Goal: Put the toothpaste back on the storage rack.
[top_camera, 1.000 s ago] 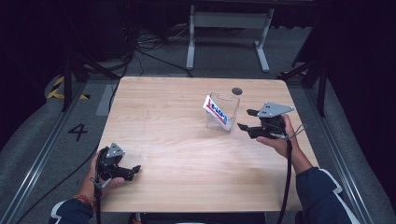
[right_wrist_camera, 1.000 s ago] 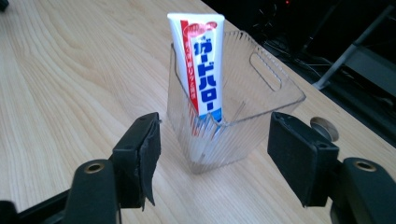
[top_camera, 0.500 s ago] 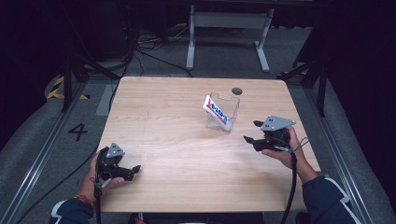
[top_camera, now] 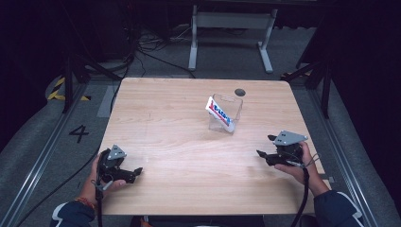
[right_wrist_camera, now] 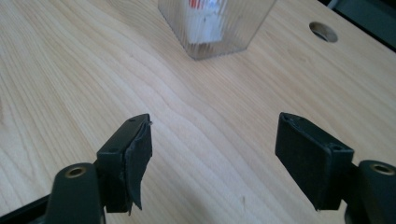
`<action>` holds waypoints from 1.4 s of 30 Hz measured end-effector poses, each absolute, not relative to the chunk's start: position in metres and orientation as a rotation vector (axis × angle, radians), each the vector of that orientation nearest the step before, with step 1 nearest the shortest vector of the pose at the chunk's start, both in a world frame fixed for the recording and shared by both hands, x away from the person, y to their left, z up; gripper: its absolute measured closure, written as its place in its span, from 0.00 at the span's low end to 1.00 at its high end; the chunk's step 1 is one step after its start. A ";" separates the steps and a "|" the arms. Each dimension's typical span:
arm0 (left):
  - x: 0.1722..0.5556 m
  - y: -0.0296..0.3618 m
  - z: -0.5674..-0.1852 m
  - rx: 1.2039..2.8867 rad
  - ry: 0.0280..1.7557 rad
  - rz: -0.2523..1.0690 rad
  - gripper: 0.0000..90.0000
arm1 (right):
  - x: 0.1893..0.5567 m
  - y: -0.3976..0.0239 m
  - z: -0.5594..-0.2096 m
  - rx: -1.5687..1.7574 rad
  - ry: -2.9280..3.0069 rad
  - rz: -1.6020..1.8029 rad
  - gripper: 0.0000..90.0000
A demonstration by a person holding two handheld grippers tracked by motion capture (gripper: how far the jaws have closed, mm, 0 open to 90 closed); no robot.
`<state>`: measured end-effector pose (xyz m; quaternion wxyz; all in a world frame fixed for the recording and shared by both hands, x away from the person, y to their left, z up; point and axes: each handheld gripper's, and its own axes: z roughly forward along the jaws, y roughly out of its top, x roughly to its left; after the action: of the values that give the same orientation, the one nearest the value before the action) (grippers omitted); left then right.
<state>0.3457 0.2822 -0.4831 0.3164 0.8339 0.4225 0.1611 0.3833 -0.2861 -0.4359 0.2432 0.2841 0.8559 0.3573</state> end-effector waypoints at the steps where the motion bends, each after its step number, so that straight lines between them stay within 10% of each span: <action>1: 0.346 0.282 -0.483 2.196 1.112 0.424 0.01 | 0.382 -0.288 -0.439 0.791 2.335 0.971 0.31; 42: 0.347 0.281 -0.483 2.190 1.121 0.422 0.01 | 0.334 -0.363 -0.487 1.173 2.299 1.025 0.21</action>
<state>0.3468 0.2808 -0.4834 0.3173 0.8320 0.4259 0.1602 0.3337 -0.3635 -0.4865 0.1814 0.4155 0.8141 0.3629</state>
